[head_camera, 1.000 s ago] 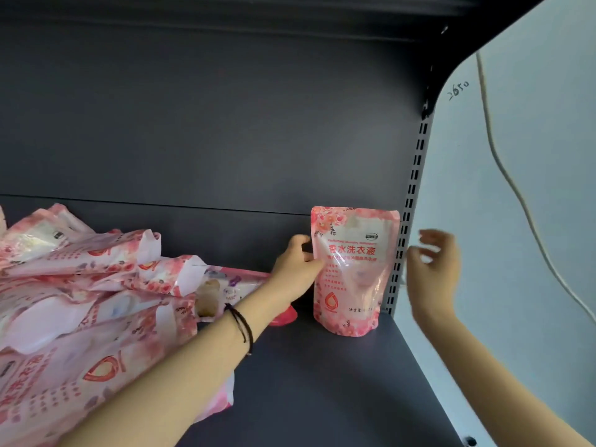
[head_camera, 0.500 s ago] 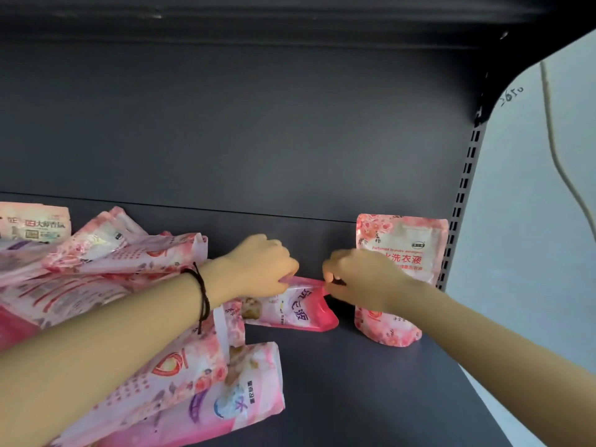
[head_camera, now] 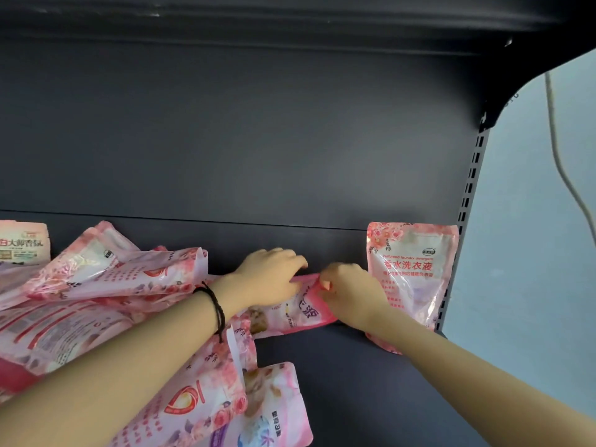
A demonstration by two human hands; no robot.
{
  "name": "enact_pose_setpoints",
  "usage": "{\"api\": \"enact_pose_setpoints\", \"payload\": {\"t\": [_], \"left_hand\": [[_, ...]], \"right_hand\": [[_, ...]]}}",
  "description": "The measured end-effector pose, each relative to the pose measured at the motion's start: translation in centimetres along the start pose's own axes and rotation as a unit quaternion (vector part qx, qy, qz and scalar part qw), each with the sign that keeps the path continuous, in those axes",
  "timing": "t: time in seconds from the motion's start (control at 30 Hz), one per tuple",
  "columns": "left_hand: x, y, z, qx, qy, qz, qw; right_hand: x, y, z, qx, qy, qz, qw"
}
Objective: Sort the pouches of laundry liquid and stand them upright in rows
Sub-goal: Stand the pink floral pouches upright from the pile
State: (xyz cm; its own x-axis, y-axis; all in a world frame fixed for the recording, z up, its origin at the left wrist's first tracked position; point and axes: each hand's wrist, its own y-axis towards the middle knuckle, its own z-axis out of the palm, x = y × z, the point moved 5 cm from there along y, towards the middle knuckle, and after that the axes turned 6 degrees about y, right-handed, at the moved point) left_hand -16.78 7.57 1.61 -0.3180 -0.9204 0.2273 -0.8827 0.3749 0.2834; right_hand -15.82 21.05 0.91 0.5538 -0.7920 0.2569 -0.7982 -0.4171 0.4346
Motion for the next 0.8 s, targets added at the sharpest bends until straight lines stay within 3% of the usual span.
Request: {"api": "enact_pose_setpoints", "payload": {"t": [0.07, 0.13, 0.27, 0.47, 0.53, 0.63, 0.7, 0.8], "left_hand": [[1.3, 0.4, -0.5, -0.020, -0.106, -0.043, 0.993], [2.6, 0.8, -1.3, -0.055, -0.251, -0.104, 0.961], [3.3, 0.4, -2.1, -0.084, -0.541, -0.177, 0.818], [1.0, -1.6, -2.1, -0.090, -0.646, -0.117, 0.749], [0.2, -2.1, -2.2, -0.122, -0.649, -0.102, 0.744], [-0.7, -2.8, -2.2, -0.163, -0.595, -0.087, 0.783], [-1.1, -3.1, -1.2, -0.143, -0.569, -0.087, 0.805], [-1.9, -3.6, 0.8, -0.064, -0.550, -0.097, 0.827]], "right_hand": [[0.7, 0.3, -2.3, -0.067, 0.072, -0.046, 0.994], [1.2, 0.8, -4.5, -0.102, 0.115, -0.074, 0.985], [2.8, 1.2, -6.9, -0.118, 0.139, -0.126, 0.975], [1.6, 0.6, -8.7, -0.141, 0.169, -0.088, 0.971], [0.0, -0.6, -8.6, -0.168, 0.200, -0.048, 0.964], [-2.1, -3.6, -7.1, -0.193, 0.351, -0.010, 0.916], [-2.9, -5.6, -5.4, -0.208, 0.427, 0.002, 0.880], [-3.8, -7.3, -2.5, -0.206, 0.470, 0.059, 0.856]]}}
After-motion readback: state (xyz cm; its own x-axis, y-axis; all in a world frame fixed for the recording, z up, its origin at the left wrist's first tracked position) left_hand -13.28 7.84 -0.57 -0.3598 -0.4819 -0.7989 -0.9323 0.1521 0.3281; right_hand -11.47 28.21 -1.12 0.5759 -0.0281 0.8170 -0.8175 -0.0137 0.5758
